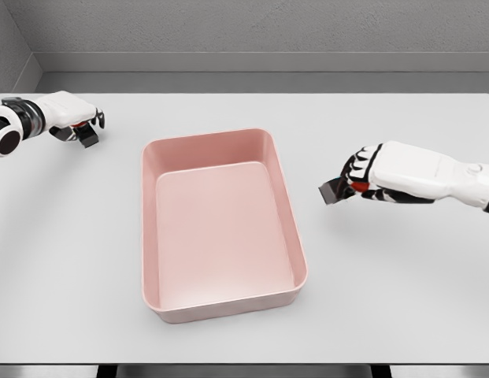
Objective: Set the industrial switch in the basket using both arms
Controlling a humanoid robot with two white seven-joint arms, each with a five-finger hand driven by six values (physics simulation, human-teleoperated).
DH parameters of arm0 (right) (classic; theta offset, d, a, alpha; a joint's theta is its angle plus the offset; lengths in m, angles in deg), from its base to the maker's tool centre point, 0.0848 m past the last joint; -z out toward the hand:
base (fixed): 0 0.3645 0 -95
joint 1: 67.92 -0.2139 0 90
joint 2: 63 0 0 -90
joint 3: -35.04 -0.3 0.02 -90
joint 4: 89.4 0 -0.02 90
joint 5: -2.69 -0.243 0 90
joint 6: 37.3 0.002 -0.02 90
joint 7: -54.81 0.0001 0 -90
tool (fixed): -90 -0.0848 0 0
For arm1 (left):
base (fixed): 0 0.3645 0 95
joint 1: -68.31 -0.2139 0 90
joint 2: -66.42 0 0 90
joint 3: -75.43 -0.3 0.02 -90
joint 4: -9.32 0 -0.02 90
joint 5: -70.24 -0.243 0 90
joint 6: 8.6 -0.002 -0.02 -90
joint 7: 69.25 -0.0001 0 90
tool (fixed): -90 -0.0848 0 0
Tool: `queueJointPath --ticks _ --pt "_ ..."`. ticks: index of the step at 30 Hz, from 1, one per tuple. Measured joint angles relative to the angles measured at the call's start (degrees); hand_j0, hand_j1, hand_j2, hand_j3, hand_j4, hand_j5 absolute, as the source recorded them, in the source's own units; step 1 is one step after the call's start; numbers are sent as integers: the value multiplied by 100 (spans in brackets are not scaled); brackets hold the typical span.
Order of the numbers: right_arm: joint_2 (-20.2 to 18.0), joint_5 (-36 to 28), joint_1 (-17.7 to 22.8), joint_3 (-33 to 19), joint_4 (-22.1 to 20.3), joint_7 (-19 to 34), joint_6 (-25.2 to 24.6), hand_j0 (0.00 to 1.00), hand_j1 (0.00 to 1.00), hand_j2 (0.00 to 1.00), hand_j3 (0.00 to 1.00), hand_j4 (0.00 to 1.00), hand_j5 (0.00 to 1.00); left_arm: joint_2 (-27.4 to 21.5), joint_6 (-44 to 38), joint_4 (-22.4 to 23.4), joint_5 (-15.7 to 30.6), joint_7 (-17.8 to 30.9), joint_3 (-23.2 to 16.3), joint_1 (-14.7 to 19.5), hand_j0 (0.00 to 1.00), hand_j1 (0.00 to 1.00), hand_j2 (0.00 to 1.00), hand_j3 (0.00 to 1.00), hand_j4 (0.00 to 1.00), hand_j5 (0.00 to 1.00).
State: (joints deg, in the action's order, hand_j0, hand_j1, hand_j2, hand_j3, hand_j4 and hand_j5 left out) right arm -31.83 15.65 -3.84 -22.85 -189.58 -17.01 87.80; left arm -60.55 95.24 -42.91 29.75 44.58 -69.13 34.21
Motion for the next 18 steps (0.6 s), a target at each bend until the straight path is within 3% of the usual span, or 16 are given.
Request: queueJointPath --ticks 18 --pt "575 -23 -387 43 -39 1 1 55 55 55 55 55 55 -88 398 -15 -3 -7 -25 114 49 49 49 49 49 49"
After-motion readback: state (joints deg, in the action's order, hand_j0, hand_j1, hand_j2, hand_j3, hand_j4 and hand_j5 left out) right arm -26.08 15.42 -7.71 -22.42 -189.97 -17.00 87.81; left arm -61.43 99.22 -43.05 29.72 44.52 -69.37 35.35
